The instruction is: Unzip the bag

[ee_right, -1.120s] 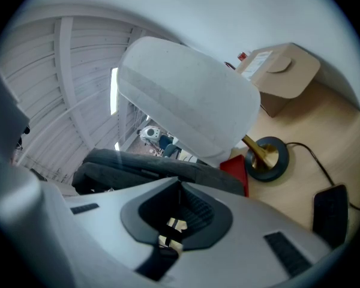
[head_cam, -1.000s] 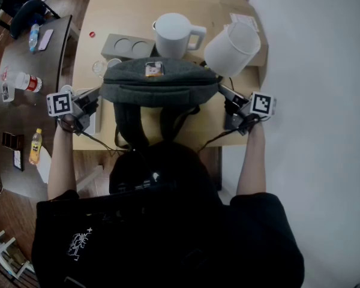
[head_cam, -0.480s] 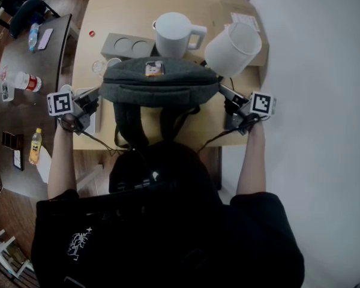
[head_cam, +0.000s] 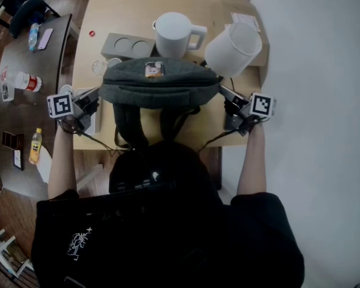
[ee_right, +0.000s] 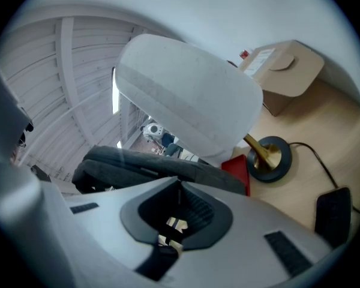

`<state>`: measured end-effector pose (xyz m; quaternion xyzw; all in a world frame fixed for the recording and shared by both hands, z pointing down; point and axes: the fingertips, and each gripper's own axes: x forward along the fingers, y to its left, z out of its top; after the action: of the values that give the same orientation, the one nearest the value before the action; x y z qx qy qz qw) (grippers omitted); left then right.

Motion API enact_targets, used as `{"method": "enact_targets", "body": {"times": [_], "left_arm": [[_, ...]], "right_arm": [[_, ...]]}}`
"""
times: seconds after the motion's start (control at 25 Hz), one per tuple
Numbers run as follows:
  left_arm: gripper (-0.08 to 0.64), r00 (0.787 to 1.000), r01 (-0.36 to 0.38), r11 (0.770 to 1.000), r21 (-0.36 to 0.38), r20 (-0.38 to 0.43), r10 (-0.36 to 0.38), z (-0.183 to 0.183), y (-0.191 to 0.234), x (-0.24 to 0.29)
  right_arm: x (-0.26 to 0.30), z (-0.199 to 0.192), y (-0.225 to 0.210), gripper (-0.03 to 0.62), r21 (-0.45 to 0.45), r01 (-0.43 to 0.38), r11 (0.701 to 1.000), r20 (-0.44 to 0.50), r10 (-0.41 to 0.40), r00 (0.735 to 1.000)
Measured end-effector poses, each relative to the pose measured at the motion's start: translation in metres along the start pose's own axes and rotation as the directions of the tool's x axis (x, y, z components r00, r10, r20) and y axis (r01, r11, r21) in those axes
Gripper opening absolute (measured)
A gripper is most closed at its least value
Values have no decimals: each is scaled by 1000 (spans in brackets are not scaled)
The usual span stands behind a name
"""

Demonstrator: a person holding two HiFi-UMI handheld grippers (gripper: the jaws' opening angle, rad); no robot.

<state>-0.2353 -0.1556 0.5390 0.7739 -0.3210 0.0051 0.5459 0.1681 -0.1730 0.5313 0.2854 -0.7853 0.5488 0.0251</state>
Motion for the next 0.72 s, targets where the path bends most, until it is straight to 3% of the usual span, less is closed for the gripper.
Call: {"method": "enact_targets", "body": {"times": [0.28, 0.36, 0.4, 0.72], "left_arm": [[10, 1000, -4, 997, 75, 26, 2, 4, -11, -1], [61, 999, -6, 996, 94, 39, 2, 6, -13, -4], [86, 999, -2, 995, 100, 46, -3, 7, -14, -5], [86, 997, 10, 993, 120, 75, -19, 6, -20, -12]], "right_arm": [[4, -8, 6, 56, -113, 4, 994, -33, -8, 999], [5, -9, 8, 95, -155, 4, 988, -34, -9, 999], [4, -8, 9, 97, -164, 2, 986, -26, -6, 1000], [-1, -7, 11, 103, -164, 4, 986, -2, -4, 1000]]}}
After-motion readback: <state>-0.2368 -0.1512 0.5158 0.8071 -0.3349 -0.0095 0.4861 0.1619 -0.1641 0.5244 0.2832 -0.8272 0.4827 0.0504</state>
